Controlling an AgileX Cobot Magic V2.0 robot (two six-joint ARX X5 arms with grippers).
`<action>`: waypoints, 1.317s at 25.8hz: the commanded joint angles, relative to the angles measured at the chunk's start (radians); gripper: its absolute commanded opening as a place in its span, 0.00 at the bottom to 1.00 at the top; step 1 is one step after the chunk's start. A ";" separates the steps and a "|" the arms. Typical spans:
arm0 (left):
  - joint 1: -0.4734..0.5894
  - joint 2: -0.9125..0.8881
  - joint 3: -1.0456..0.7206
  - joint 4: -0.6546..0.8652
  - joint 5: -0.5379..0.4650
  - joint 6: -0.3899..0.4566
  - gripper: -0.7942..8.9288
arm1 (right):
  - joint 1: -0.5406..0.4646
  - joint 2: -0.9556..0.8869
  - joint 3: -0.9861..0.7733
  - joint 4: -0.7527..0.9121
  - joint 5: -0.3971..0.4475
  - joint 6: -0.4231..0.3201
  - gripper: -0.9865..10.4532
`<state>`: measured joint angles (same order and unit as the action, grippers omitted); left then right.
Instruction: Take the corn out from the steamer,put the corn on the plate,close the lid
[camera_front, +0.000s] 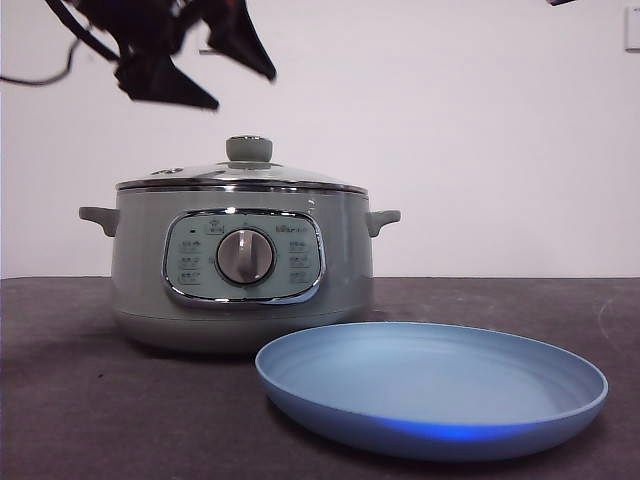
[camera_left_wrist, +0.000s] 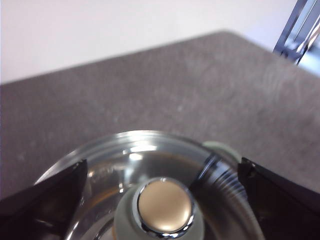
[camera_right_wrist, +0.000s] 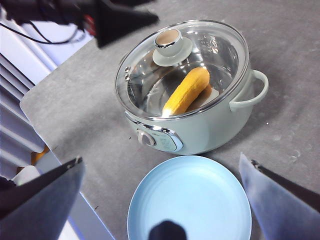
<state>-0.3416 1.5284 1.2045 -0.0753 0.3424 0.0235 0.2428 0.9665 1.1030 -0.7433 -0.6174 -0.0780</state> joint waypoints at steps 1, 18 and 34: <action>-0.018 0.042 -0.003 -0.002 -0.047 0.043 0.60 | 0.002 0.000 0.002 0.001 0.000 0.002 0.58; -0.052 0.114 -0.003 -0.017 -0.131 0.059 0.41 | 0.002 0.000 0.002 0.001 0.001 0.002 0.58; -0.055 0.090 0.043 0.022 -0.114 0.056 0.07 | 0.002 0.000 0.002 0.001 0.025 0.000 0.58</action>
<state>-0.4004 1.6341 1.2236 -0.0998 0.2272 0.0853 0.2428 0.9665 1.1030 -0.7441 -0.5941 -0.0784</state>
